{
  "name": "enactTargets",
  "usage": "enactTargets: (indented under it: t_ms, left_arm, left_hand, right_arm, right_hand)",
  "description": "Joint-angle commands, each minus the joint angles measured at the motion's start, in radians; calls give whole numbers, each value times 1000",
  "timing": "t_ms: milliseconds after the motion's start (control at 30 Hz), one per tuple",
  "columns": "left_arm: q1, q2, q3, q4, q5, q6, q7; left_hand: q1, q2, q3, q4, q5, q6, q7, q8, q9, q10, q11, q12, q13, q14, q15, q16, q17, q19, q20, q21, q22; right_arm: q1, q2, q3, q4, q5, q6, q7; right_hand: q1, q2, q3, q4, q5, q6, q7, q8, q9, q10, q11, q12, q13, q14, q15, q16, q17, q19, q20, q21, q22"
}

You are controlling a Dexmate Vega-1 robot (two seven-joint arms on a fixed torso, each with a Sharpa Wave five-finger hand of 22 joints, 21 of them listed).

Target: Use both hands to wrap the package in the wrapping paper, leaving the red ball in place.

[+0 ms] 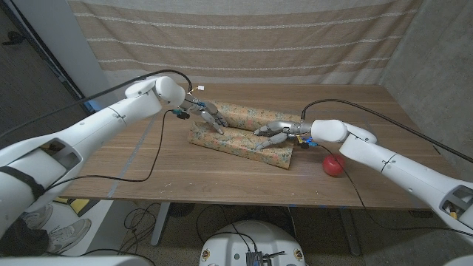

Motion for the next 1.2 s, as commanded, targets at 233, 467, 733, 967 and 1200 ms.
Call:
enactTargets:
  t_ms: [233, 467, 733, 967, 1200]
  left_arm:
    - [66, 50, -10, -107, 22, -4, 98]
    - [75, 46, -11, -108, 36, -14, 114]
    - [66, 31, -2, -99, 54, -19, 112]
    - [61, 28, 0, -101, 68, -15, 109]
    - [52, 17, 2, -79, 68, -27, 108]
  left_hand:
    - [-15, -6, -5, 2, -4, -2, -5, 2, 1, -5, -2, -1, -3, -13, -4, 0, 0, -10, -1, -1, 2]
    - [-16, -11, -4, -6, -5, -2, -7, 5, -1, -5, -3, 1, -6, -14, -7, 1, -1, -10, -4, 2, 1]
    - [-18, -15, -5, -12, -5, -5, -10, 5, -2, -4, -9, 2, -8, -13, -12, 3, -2, -8, -7, 5, 1]
    - [-22, -16, -5, -15, -4, -9, -10, 5, -3, -6, -12, 2, -10, -13, -13, 3, -1, -10, -6, 6, 1]
    - [-26, -17, -7, -15, -4, -11, -10, 5, -3, -5, -10, 3, -11, -13, -11, 4, -1, -11, -6, 7, 0]
  right_arm:
    - [-227, -27, 96, -130, -474, 62, -883]
    - [-232, -64, 114, -133, -474, 165, -883]
    - [-232, -73, 114, -122, -568, 252, -946]
    - [-208, -81, 100, -115, -582, 277, -840]
    - [-192, -74, 79, -125, -599, 248, -705]
  right_hand:
    - [38, 45, 26, -25, 102, 85, -1, 47, -5, 52, -12, 41, -4, 3, -80, -1, -24, 14, 13, -25, 7]
    - [18, 20, 17, -29, 103, 119, -8, 49, -7, 92, -10, 55, -8, 19, -100, -5, -43, 53, 15, -30, 6]
    - [4, 4, 18, -38, 109, 195, -57, 64, -7, 122, -60, 61, -14, -23, -133, -23, -78, 42, 7, -64, 7]
    - [8, 11, 39, -53, 115, 340, -69, 89, -14, 272, -99, 92, -30, 95, -159, 12, -128, 92, 1, -86, 8]
    - [49, -12, 58, -75, 119, 205, -90, 16, -13, 148, -101, 17, -45, -14, -163, -37, -181, 94, -13, -120, 9]
